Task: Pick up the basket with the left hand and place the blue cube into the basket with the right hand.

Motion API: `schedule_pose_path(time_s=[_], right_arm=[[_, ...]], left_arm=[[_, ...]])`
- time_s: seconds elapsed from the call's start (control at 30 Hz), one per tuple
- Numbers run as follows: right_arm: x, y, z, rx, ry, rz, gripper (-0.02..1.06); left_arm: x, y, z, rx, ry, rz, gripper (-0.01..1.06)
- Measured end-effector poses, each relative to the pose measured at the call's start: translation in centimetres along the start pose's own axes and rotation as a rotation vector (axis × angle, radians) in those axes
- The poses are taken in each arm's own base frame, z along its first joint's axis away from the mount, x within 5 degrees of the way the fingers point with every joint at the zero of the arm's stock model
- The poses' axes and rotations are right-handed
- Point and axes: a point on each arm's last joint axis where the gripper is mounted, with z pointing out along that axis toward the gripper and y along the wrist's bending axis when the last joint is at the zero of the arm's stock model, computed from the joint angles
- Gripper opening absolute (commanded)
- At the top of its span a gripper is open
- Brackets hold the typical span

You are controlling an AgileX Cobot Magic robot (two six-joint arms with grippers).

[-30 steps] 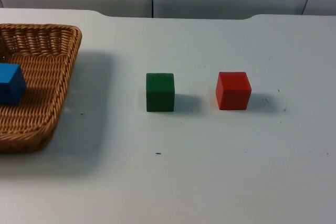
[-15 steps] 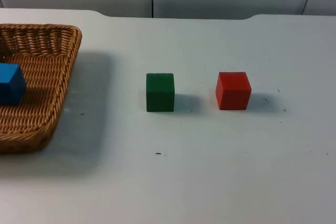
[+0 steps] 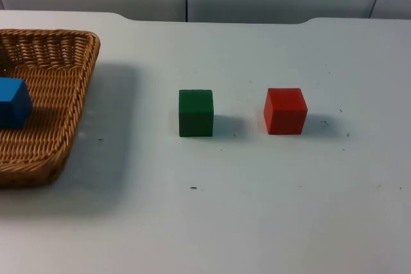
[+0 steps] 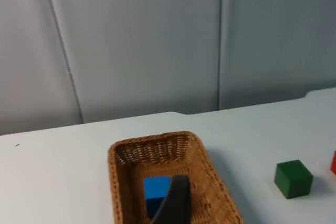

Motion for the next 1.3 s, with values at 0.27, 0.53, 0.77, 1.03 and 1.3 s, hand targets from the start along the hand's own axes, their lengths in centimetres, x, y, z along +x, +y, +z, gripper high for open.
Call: schedule_pose_path(time_s=[0.27, 0.53, 0.77, 1.03, 1.3], right_arm=[[1.5, 0.2, 0.7, 0.001, 0.063, -0.010, 0.73], [2.8, 0.3, 0.5, 0.001, 0.107, 0.008, 0.73], [4.0, -0.1, -2.0, 0.020, 0.087, 0.084, 0.73], [6.4, -0.4, -5.7, 0.034, 0.044, 0.145, 0.73], [8.2, -0.4, -7.1, 0.024, 0.084, 0.174, 0.73]], left_arm=[[3.2, 0.9, 1.5, -0.096, 0.184, -0.027, 0.76], [6.5, 1.0, 4.0, -0.107, 0.339, -0.054, 0.76], [6.8, 1.1, 4.7, -0.112, 0.320, -0.052, 0.76], [6.9, 1.0, 4.9, -0.108, 0.311, -0.053, 0.76], [6.9, 1.0, 4.9, -0.108, 0.309, -0.053, 0.79]])
